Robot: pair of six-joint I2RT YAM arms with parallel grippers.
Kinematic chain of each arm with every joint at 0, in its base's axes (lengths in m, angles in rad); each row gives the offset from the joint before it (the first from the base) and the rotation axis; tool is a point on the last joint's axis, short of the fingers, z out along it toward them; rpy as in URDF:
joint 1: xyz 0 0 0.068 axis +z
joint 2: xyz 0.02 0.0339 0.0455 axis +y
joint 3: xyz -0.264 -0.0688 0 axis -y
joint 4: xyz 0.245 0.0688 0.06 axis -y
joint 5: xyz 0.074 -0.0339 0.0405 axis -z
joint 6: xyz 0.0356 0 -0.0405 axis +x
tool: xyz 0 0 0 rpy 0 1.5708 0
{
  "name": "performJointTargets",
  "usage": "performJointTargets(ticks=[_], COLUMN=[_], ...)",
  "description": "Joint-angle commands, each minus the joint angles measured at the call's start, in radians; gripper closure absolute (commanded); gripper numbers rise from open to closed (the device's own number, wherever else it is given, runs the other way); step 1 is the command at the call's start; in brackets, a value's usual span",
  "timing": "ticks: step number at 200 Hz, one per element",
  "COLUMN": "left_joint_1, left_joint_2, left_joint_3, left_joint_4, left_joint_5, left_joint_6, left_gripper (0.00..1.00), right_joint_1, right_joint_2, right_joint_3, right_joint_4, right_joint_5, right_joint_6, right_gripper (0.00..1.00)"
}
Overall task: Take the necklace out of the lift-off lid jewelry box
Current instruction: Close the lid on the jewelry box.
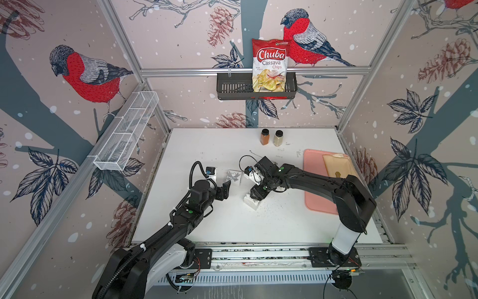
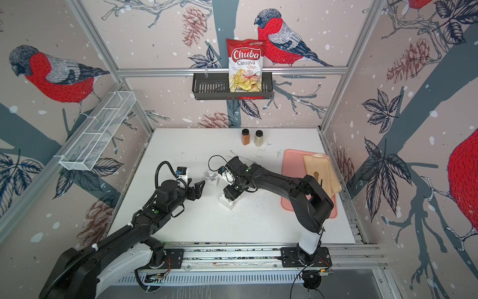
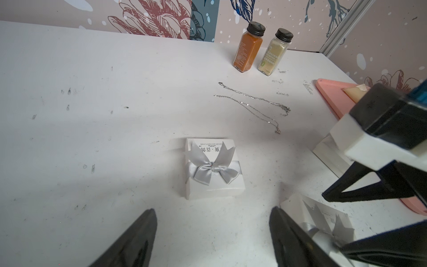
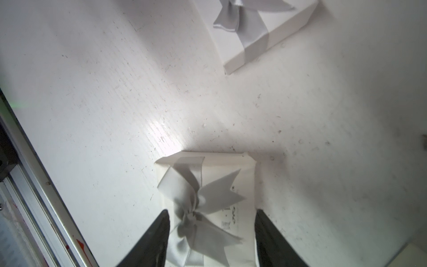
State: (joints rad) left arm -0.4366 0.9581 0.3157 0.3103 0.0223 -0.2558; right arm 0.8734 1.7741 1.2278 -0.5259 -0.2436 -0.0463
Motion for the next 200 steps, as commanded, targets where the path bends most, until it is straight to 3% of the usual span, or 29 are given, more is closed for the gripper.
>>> performJointTargets(ticks=[1,97,137,170,200], left_joint_1=[0.001,0.0,0.001,-0.034,-0.175], left_joint_2=[0.005,0.006,0.006,0.037,0.042], left_joint_3=[0.0,-0.005,-0.025,-0.082,-0.116], left_joint_4=[0.023,0.007,-0.016,0.07,0.097], left_joint_5=[-0.004,0.028,0.175,0.357,0.254], left_joint_6=[-0.005,-0.005,0.007,-0.047,-0.102], left_gripper=[0.19,0.2,0.23,0.38,0.55], right_joint_1=[0.002,0.018,0.017,0.015,0.013], right_joint_2=[0.006,0.054,0.047,0.041,0.041], right_joint_3=[-0.002,-0.005,-0.011,-0.013,-0.018], right_joint_4=[-0.003,-0.022,-0.012,-0.001,0.005], right_joint_5=[-0.005,0.014,0.017,0.014,0.013], right_joint_6=[-0.003,-0.011,-0.005,0.002,0.006], right_gripper=[0.41,0.43,0.42,0.41,0.41])
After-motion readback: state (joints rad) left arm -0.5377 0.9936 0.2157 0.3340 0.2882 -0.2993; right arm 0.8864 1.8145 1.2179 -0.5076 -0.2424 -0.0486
